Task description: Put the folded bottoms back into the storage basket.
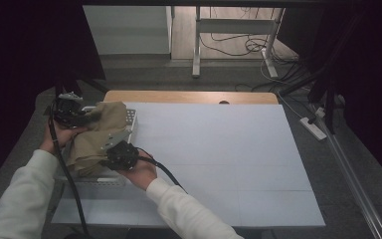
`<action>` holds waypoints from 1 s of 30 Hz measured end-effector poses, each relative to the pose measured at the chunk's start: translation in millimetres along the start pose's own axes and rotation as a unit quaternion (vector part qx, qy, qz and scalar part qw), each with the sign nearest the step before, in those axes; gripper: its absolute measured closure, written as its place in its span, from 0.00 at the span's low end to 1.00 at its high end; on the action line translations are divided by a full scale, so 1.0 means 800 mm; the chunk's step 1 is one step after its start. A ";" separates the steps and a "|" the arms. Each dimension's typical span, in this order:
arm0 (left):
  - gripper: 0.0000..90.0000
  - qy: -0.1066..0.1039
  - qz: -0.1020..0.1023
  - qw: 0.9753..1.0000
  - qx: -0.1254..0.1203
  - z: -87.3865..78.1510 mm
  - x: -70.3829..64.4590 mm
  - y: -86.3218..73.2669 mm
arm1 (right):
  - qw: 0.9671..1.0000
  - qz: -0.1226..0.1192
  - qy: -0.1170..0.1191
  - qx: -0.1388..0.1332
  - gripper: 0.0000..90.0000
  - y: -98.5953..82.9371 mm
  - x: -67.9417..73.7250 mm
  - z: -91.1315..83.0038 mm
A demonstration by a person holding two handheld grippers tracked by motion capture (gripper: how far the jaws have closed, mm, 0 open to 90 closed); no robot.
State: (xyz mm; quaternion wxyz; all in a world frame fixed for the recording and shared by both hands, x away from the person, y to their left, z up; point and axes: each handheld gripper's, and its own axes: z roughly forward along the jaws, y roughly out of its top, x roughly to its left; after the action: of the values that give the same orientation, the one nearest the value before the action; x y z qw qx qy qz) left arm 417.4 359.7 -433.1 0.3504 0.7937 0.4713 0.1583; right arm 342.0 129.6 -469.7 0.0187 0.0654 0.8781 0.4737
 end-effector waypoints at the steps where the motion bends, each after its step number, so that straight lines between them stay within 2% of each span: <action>1: 0.83 0.000 0.001 1.000 0.000 0.000 0.000 0.000 | 1.000 0.000 0.001 -0.001 0.92 0.000 0.001 0.000; 13: 0.83 -0.002 0.002 1.000 0.002 0.001 -0.001 0.001 | 1.000 -0.003 0.003 0.000 0.92 0.001 0.002 0.002; 15: 0.82 0.004 0.001 1.000 0.003 0.002 -0.001 0.001 | 1.000 -0.004 0.006 0.003 0.91 0.001 0.002 0.003; 16: 0.79 0.016 -0.005 1.000 0.000 0.002 -0.001 0.001 | 1.000 -0.004 0.004 0.003 0.87 0.001 0.002 0.003; 17: 0.47 0.037 -0.013 0.999 -0.010 0.001 -0.001 0.003 | 1.000 0.005 0.003 -0.004 0.50 0.000 0.002 0.005; 18: 0.41 0.037 -0.013 0.999 -0.010 0.001 -0.001 0.003 | 1.000 0.011 -0.012 -0.003 0.40 0.000 0.003 0.006; 19: 0.41 0.038 -0.014 0.999 -0.011 -0.001 -0.002 0.003 | 1.000 0.011 -0.012 -0.003 0.40 0.000 0.003 0.006; 20: 0.37 0.034 -0.011 0.999 -0.012 -0.002 -0.004 0.004 | 1.000 0.015 -0.024 0.004 0.30 0.000 0.003 0.004; 23: 0.35 0.027 -0.002 1.000 -0.014 -0.003 -0.013 0.009 | 1.000 0.021 -0.020 0.012 0.28 -0.001 0.003 0.001; 26: 0.34 0.018 0.008 1.000 -0.014 -0.003 -0.024 0.014 | 0.999 0.028 -0.014 0.004 0.28 -0.003 -0.001 -0.013; 29: 0.33 0.011 0.009 1.000 -0.011 -0.002 -0.029 0.016 | 0.999 0.031 -0.014 -0.001 0.28 -0.006 -0.003 -0.022; 30: 0.33 0.004 0.009 1.000 -0.014 -0.003 -0.033 0.017 | 0.999 0.033 -0.016 -0.002 0.29 -0.009 -0.004 -0.032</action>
State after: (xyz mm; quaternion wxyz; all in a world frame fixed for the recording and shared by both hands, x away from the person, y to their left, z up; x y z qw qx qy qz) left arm 411.4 333.4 -419.6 0.3579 0.7924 0.4634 0.1713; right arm 342.4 104.1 -461.8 0.0170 0.1015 0.8739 0.4751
